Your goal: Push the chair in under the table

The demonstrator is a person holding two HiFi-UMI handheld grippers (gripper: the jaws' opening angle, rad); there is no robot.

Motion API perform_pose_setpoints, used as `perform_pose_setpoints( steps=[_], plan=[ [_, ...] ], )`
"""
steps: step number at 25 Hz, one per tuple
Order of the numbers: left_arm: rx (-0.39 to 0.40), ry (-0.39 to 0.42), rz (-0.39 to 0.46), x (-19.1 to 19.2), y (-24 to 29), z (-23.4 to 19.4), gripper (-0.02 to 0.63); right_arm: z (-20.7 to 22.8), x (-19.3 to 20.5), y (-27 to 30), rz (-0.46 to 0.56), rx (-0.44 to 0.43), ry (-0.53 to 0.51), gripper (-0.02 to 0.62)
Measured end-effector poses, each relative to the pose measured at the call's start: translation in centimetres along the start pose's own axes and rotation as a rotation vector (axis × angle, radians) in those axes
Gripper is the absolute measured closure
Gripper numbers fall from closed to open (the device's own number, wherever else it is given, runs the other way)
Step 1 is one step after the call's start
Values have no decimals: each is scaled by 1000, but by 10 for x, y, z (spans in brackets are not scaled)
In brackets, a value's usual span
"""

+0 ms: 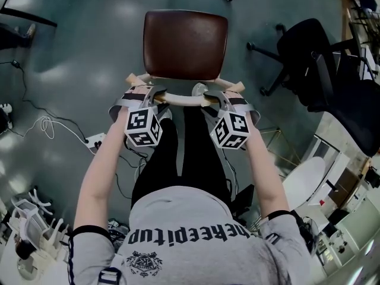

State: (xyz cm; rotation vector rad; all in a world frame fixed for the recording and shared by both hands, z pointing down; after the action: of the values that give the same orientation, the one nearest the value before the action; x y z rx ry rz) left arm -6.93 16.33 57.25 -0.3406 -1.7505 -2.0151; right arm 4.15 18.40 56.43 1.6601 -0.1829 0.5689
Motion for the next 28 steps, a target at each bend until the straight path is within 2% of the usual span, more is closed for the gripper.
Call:
perform_pose_setpoints(
  steps=[8,17,28],
  plan=[
    [-29,46,7,-7,1,-11,394,10,3,-5,0,36,13,423],
    [-24,60,1,-7,4,-15,396,14,5,-4,17,62,21,419],
    [-14,110,3,0,6,-55,396,47,-5,2,22,125,77,413]
  ],
)
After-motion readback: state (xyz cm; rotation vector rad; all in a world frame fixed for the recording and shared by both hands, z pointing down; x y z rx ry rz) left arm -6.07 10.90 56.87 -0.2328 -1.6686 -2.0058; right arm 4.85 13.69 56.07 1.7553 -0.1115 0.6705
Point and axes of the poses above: the fingertips, and each gripper's own axes: y forward along the fingers, z to its right, x out of its underside, the point moved 2 cm from there along -y, backward along the fingers, and after that the axes turned 5 degrees about y, right-handed, at the moved point
